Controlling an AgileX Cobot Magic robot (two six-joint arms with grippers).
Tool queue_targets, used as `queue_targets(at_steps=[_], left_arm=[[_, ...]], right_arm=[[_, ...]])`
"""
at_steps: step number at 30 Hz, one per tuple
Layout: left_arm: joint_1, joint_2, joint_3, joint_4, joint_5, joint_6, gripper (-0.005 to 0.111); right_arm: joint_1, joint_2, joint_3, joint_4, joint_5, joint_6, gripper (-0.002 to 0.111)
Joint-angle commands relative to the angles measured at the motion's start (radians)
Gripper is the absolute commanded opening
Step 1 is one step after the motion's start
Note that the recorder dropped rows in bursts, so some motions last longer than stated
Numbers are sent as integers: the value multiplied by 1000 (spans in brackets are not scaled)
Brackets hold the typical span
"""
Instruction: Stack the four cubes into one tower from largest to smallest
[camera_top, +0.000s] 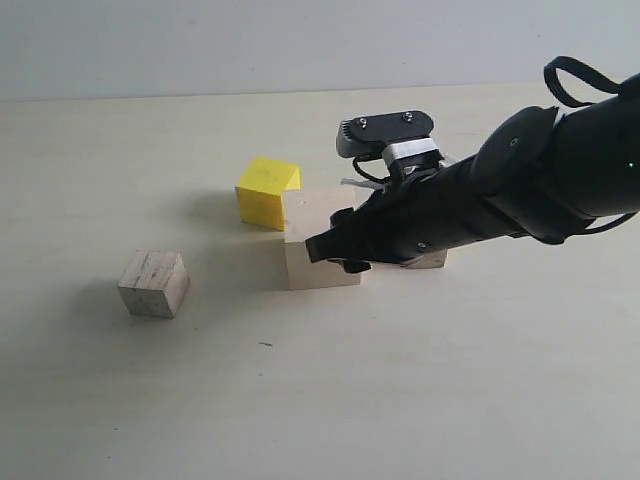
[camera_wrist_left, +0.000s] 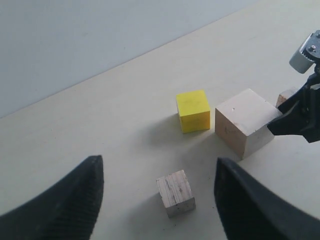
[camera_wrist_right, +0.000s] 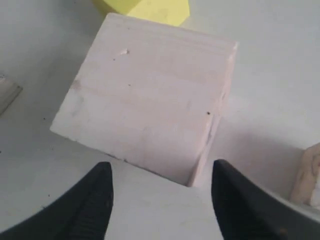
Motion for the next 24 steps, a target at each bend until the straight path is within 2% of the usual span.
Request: queue_targets(at_steps=[1,24], left_arm=[[-4,-6,3,11,-7,-10,62],[-4,-6,3,11,-7,-10,62]], right_arm=[[-6,0,-8,-7,32,-8,56],[-6,0,-16,2,82,-8,56]])
